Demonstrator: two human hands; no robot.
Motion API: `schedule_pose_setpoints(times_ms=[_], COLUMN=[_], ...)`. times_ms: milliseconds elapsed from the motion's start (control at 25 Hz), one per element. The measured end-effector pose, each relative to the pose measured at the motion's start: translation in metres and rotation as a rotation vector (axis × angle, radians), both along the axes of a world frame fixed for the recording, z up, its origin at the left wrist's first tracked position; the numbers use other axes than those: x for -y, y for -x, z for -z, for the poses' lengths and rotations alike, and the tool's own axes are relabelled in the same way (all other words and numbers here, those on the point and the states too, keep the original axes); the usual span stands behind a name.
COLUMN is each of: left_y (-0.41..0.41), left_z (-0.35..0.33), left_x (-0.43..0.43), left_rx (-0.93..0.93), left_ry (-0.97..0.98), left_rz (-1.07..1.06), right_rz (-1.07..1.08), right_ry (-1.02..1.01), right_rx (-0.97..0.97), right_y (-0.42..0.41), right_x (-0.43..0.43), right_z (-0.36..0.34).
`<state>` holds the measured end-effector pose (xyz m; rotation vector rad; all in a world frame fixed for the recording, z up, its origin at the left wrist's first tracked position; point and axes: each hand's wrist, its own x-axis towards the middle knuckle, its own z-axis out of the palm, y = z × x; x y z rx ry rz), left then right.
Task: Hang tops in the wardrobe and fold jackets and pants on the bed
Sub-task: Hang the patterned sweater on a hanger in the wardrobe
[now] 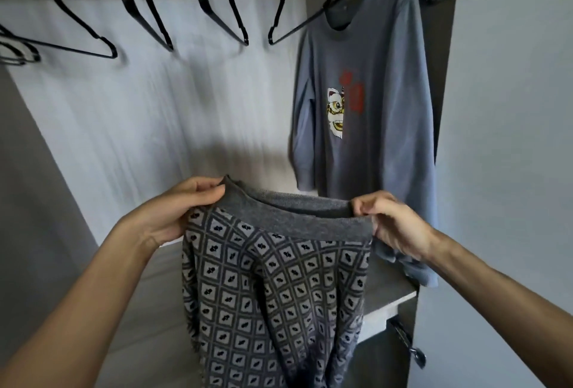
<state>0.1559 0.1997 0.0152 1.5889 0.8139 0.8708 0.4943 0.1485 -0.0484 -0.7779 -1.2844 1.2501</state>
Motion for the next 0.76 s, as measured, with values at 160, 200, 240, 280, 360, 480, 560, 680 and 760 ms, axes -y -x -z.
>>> schedule_pose_setpoints(times_ms=[160,200,240,280,360,480,560,680,760], left_y=[0.037,0.046,0.053,0.057,0.061,0.062,0.063,0.052,0.032], left_z=[0.01,0.014,0.019,0.024,0.033,0.045,0.05,0.055,0.059], left_x=[-0.004,-0.007,-0.011,-0.013,-0.013,-0.013,-0.015,-0.009,-0.006], left_rx=[0.066,0.071,0.046,-0.005,-0.089,-0.107,-0.107,-0.074,0.085], left_ry=[0.087,0.122,0.146,0.155,0.173,0.201,0.209,0.207,0.186], left_rz=[0.097,0.113,0.147,0.196,0.274,0.307,0.321,0.237,0.005], right_rz=[-0.2,-0.226,-0.217,-0.196,-0.173,-0.151,-0.097,-0.023,0.019], right_ry=[0.027,-0.013,-0.039,-0.057,-0.095,-0.158,-0.245,-0.323,-0.306], right_rx=[-0.146,-0.052,0.024,0.071,0.095,0.216,0.399,0.638,0.723], right_y=[0.004,0.005,0.006,0.009,0.015,0.019,0.016,0.009,0.003], right_x=[-0.018,-0.023,-0.029,-0.033,-0.041,-0.05,-0.053,-0.052,-0.048], right_z=[-0.007,-0.014,-0.021,-0.028,-0.039,-0.045,-0.046,-0.045,-0.042])
